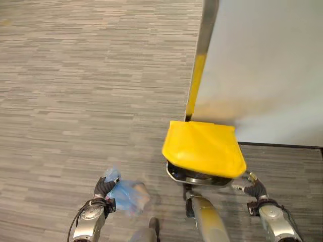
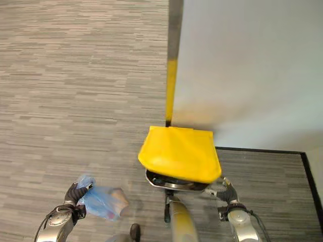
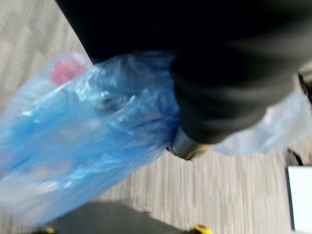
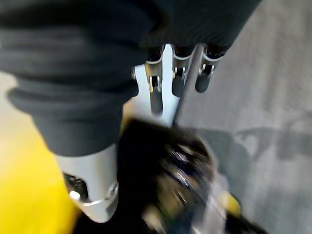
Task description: Gather garbage on tea table into small bin, then transfer packed bag to large trash can.
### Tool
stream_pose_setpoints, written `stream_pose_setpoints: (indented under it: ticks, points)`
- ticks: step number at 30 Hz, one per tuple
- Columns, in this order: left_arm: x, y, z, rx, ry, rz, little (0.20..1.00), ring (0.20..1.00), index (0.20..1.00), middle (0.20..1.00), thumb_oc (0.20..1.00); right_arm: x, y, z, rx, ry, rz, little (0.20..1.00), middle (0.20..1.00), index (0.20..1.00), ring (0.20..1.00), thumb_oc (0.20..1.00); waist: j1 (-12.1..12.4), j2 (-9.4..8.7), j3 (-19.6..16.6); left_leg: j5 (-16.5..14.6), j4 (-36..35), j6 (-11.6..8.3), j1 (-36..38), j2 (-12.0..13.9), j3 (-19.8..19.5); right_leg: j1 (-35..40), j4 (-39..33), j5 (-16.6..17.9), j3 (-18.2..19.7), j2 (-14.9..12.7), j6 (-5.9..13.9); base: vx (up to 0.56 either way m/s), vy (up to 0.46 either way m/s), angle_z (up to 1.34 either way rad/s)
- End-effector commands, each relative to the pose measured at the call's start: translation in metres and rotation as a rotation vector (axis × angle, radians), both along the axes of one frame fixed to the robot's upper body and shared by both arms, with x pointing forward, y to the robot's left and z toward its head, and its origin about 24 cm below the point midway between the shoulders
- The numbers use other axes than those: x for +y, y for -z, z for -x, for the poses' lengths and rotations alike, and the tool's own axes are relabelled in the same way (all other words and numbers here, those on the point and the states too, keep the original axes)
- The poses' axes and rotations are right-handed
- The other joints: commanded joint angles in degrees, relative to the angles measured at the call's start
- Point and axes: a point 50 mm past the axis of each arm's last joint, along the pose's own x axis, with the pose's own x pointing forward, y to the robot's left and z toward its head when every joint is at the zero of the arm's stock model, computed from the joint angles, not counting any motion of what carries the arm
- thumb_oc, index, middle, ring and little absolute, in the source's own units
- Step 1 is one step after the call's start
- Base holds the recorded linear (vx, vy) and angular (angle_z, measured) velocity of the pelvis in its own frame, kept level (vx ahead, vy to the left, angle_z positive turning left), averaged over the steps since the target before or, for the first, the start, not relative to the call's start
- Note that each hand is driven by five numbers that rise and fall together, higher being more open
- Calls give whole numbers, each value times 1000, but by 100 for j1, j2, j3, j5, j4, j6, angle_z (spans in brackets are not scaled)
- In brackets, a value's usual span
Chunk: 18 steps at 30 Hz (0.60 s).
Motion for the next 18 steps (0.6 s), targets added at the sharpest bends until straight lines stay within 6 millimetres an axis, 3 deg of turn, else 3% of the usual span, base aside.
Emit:
stream_pose_setpoints:
  ticks: [1,6,9,14,15,16,18]
  points:
    - [22,-26,-11,-122,-22,-74,200,200,200,200,200,2,5,10,-17,34,-47,1000,1000,1000,1000,1000,-112,-128,-270,-837,184,169,276,-750,93,-250,-750,1126,97,-590,742,-23,42,-17]
    - [16,-28,-14,-144,1,-52,200,200,200,200,200,13,6,4,-38,28,-122,1000,1000,1000,1000,1000,-93,-41,-330,-784,-40,244,351,-834,134,-274,-837,1225,132,-588,804,-25,45,-9]
    - [7,-29,-17,-158,38,-33,200,200,200,200,200,31,-1,-11,-81,-37,-185,1000,1000,1000,1000,1000,-61,25,-334,-782,-111,281,435,-869,101,-229,-900,1291,135,-653,823,-5,45,-9]
    - [-8,-30,-24,-177,98,-6,200,200,200,200,200,76,-29,-48,-210,-221,-244,1000,1000,1000,1000,1000,114,66,-301,-833,-73,330,472,-945,11,-203,-931,1333,104,-740,800,-3,25,9]
    - [-8,-30,-24,-177,97,-6,200,200,200,200,200,76,-30,-48,-210,-222,-244,1000,1000,1000,1000,1000,111,66,-298,-834,-72,330,473,-943,10,-201,-930,1332,102,-739,799,0,0,0]
    - [-14,-34,-29,-198,123,-3,200,200,200,200,200,95,-46,-67,-264,-305,-230,1000,1000,1000,1000,1000,205,66,-294,-853,-45,339,466,-954,-29,-195,-925,1333,72,-774,772,15,-6,7]
    - [-20,-40,-37,-229,153,2,200,200,200,200,200,110,-62,-85,-303,-374,-202,1000,1000,1000,1000,1000,287,62,-271,-864,-15,331,447,-935,-60,-192,-924,1326,45,-803,753,13,-21,18]
